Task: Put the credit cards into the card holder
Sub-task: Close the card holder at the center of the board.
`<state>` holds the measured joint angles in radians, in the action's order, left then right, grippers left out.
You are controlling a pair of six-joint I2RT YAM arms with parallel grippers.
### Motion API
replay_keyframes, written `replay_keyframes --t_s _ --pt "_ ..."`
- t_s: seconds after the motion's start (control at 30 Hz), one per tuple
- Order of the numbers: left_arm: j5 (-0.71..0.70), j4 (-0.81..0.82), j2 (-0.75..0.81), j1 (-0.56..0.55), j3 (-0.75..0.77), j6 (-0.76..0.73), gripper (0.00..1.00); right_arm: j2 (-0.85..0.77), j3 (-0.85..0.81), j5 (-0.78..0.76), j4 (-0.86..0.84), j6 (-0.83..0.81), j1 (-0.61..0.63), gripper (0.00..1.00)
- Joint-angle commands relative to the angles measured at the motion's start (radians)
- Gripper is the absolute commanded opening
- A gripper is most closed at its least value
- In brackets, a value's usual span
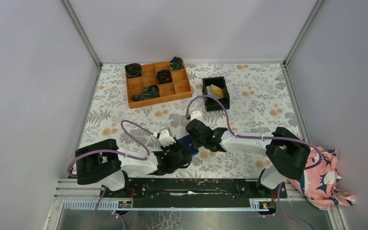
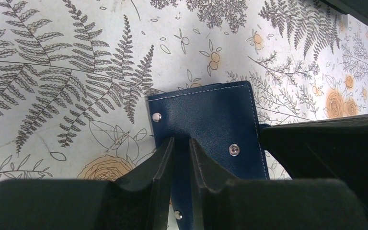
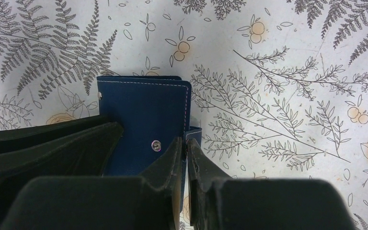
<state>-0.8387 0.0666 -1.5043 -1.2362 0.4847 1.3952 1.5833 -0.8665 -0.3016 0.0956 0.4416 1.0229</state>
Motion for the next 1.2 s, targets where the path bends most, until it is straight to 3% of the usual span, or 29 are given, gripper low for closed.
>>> replay_keyframes --t_s 0.0,0.4,0.67,1.17 --pt "0.113 -0.010 -0.053 -0.005 0.002 -0.025 0.25 -0.001 -0.042 0.023 -0.019 -0.007 0.025 0.11" --pt "0.146 0.095 0.022 -0.022 -0.033 -0.071 0.25 0.031 -0.040 -0.016 -0.015 -0.009 0.045 0.10" --pt "0.216 0.326 0.020 -0.032 -0.095 -0.133 0.26 0.040 -0.045 -0.021 -0.014 -0.011 0.048 0.10" --pt "0.212 0.386 0.009 -0.041 -0.105 -0.147 0.26 0.051 -0.050 -0.045 0.008 -0.005 0.073 0.10"
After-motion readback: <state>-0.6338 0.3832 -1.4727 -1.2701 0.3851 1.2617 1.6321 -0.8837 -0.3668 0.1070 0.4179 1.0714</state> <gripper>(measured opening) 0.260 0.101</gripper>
